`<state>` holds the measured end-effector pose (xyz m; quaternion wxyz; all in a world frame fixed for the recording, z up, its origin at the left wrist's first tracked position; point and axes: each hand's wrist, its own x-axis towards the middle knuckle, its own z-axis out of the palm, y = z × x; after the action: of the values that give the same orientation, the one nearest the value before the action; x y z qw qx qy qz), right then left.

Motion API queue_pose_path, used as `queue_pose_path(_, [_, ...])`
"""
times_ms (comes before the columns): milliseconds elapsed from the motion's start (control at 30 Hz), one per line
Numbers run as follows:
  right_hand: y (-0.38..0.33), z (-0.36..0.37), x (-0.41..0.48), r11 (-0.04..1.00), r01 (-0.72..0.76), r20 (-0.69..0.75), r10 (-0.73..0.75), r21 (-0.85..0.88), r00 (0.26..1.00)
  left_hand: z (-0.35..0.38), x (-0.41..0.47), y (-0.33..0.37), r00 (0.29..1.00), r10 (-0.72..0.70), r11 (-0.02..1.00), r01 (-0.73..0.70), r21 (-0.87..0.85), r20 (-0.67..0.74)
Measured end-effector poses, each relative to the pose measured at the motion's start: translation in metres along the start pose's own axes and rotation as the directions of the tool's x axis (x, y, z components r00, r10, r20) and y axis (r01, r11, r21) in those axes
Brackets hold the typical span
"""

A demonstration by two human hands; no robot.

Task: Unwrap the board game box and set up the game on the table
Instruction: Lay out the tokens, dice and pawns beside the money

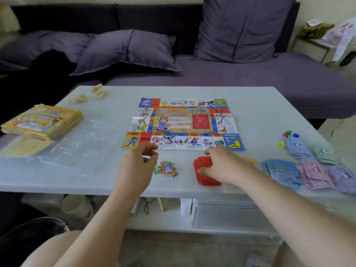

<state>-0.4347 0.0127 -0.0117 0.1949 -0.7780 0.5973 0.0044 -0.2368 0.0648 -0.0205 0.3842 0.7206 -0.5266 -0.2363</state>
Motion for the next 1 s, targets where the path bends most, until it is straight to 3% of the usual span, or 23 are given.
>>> queue_pose_path(200, [-0.022, 0.006, 0.012, 0.972, -0.128, 0.124, 0.154, -0.197, 0.980, -0.019, -0.002, -0.020, 1.000, -0.013, 1.000, 0.013, 0.027, 0.010])
queue_pose_path(367, [-0.033, -0.002, 0.014, 0.959, -0.118, 0.044, 0.134, -0.256, 0.990, -0.018, 0.002, -0.028, 0.995, -0.003, 0.995, -0.007, 0.103, 0.100])
queue_pose_path(433, [-0.044, -0.004, 0.017, 0.981, -0.024, 0.018, 0.028, -0.192, 0.999, -0.014, 0.005, -0.030, 0.985, -0.028, 0.987, 0.000, 0.163, 0.171])
queue_pose_path(567, [-0.072, 0.003, 0.028, 0.983, 0.162, 0.185, -0.143, -0.091, 0.972, -0.006, 0.011, -0.028, 0.966, -0.084, 0.973, 0.028, 0.227, 0.242])
queue_pose_path(633, [-0.079, 0.005, 0.034, 0.980, 0.157, 0.257, -0.121, -0.123, 0.959, -0.002, 0.014, -0.025, 0.964, -0.093, 0.977, 0.040, 0.211, 0.249])
queue_pose_path(733, [-0.084, 0.003, 0.041, 0.997, 0.077, 0.365, -0.065, -0.018, 0.929, 0.003, 0.017, -0.021, 0.956, -0.104, 0.979, 0.051, 0.197, 0.274])
queue_pose_path(1000, [-0.085, 0.005, 0.050, 0.991, 0.058, 0.411, -0.101, 0.117, 0.906, 0.010, 0.026, -0.021, 0.950, -0.105, 0.974, 0.038, 0.225, 0.294])
